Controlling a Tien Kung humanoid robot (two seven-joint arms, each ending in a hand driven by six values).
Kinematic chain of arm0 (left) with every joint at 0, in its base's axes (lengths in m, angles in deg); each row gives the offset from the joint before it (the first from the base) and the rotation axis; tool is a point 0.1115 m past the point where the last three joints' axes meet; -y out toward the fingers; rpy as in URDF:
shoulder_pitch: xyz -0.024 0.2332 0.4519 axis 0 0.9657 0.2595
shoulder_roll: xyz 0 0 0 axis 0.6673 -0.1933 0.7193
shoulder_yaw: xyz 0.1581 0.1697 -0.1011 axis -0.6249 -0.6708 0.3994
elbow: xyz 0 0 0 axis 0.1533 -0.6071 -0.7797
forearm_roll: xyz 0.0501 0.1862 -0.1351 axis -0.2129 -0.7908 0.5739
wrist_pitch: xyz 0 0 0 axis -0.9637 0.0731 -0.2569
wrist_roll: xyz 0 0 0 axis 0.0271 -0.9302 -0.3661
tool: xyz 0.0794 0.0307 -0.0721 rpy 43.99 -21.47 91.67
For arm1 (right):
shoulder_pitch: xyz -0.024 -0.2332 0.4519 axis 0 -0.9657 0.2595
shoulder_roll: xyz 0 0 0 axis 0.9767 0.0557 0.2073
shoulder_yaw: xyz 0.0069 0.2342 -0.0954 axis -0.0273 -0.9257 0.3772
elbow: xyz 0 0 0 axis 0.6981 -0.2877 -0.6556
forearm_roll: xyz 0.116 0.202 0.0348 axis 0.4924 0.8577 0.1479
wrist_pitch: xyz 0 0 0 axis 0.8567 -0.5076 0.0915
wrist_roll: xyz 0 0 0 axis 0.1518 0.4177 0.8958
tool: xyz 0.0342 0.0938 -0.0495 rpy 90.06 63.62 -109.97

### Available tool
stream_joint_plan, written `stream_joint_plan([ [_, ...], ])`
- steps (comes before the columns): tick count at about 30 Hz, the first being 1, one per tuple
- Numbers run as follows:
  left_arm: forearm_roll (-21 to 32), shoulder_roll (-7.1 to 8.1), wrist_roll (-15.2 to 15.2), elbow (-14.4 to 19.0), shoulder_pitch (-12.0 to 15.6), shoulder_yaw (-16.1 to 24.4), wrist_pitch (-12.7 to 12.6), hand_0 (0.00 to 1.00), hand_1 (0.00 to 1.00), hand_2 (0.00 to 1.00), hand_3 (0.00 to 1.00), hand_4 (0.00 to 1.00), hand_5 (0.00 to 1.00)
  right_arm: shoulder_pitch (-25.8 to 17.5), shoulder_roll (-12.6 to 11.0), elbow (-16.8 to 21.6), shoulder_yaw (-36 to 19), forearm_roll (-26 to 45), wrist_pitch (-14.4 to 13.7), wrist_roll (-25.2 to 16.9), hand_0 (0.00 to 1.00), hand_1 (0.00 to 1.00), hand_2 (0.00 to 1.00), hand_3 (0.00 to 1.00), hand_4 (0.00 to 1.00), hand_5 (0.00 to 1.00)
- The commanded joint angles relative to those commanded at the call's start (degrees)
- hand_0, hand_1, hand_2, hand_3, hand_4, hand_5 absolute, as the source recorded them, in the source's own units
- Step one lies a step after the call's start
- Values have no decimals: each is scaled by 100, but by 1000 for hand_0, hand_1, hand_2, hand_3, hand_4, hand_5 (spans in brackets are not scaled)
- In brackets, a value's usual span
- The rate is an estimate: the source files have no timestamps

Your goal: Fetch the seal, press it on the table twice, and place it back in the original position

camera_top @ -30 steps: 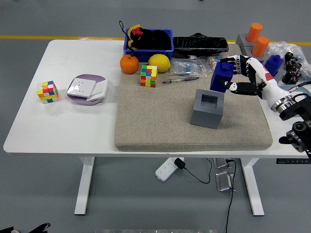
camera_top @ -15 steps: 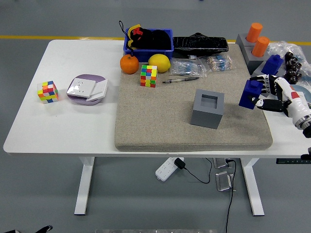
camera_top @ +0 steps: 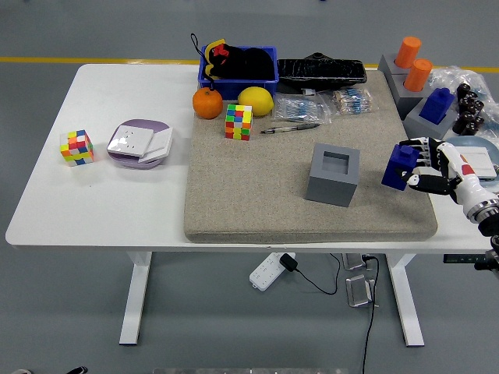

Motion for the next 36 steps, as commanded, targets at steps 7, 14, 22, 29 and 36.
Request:
stream_joint_plan([
  [7,7,10,10,2,0,-18,-4,813,789,767,802,686,430,-70,83,-193,123,17,-24,-45,569,412,393,404,584,2],
  [14,21,-7,10,2,-1,-35,5,813,789,767,802,686,430,-101,125,-315,271,37,-41,-49,568,410,391,398,578,2],
  [22,23,-5,15,2,-16,-35,4,813,790,766,802,687,430,-132,143,-323,249,57,-54,-42,564,408,389,398,577,2],
  [29,37,-13,16,-2,-23,-35,8,813,789,766,803,687,427,-142,104,39,94,105,-42,-7,563,406,387,394,574,2],
  [36,58,6,24,-4,-45,-35,1,813,789,767,803,688,431,86,-14,681,45,222,0,39,561,403,387,391,572,2],
])
